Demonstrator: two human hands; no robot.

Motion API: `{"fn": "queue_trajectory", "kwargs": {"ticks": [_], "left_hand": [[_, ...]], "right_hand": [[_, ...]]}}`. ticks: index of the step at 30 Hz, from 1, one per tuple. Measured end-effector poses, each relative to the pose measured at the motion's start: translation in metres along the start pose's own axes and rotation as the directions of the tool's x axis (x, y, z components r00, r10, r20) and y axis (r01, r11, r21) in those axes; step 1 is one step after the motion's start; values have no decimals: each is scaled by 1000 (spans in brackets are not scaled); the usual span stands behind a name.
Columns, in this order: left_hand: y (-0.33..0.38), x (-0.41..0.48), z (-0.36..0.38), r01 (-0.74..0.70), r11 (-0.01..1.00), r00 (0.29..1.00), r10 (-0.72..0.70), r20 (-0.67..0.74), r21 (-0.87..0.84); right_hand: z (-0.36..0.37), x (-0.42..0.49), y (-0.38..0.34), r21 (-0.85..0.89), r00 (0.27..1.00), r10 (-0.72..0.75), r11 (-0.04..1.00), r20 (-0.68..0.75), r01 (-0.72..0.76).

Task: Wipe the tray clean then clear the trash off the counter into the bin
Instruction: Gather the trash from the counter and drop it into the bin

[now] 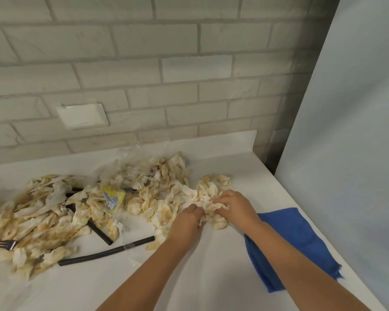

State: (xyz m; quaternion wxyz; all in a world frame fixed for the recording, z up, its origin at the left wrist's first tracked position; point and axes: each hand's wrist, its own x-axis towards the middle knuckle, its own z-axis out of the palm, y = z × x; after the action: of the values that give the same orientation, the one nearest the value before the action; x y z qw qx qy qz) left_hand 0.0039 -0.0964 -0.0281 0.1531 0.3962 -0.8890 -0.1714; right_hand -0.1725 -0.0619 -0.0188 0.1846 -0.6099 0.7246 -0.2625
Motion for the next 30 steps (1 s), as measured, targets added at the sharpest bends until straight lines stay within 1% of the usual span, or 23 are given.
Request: {"fn": "queue_trajectory", "kwargs": {"ticks": [3,5,7,10,11,13,14,15,17,18,20,21,22,23,24,26,28,30], "left_hand": [[-8,-9,-10,70,987,991,-85,-100,-142],[-8,-11,-22,59,976,982,-95,-165,-212],[-7,-8,-34,41,966,968,-102,-230,-256],[-7,9,-48,138,926,928,-244,-280,-351],[-7,17,-51,172,921,910,-284,-301,-349],[-7,36,-51,204,949,900,-279,-335,-242],[-5,45,-49,214,963,917,-255,-306,-164],[-2,54,-45,228,970,942,-241,-234,-83],[6,68,-34,220,971,975,-216,-50,93],[9,72,-28,201,968,976,-210,50,152],[11,78,-17,180,970,948,-216,233,164],[10,79,-15,184,973,935,-218,281,143],[8,80,-13,176,975,932,-209,296,134],[5,79,-13,151,977,937,-190,292,150],[2,78,-15,121,978,944,-167,285,172],[-5,74,-19,76,984,950,-119,288,159],[-13,68,-22,94,993,949,-111,295,71],[-19,62,-25,116,993,956,-115,268,12]], "right_hand": [[-9,-6,4,197,998,39,980,-54,-28],[-21,-10,3,318,996,46,948,-75,-20],[-36,-12,-2,377,996,34,926,-87,2],[-61,-9,-8,424,996,23,905,-84,15],[-69,-6,-9,442,995,30,897,-90,13],[-80,7,-9,422,992,31,906,-122,24],[-82,17,-9,375,990,24,927,-138,30],[-83,30,-8,314,989,19,949,-144,28],[-75,61,-4,179,994,13,984,-109,7],[-68,76,-1,117,998,17,993,-68,-9],[-51,99,10,-3,997,35,999,65,-35],[-41,104,17,-76,987,52,996,151,-41],[-33,106,23,-151,973,70,988,220,-37],[-28,105,28,-206,963,77,978,257,-23],[-25,101,31,-224,963,67,974,263,-7],[-26,91,34,-157,966,39,988,256,2],[-30,81,38,-99,955,3,995,298,27],[-34,70,42,-120,932,-46,988,358,95]]}}
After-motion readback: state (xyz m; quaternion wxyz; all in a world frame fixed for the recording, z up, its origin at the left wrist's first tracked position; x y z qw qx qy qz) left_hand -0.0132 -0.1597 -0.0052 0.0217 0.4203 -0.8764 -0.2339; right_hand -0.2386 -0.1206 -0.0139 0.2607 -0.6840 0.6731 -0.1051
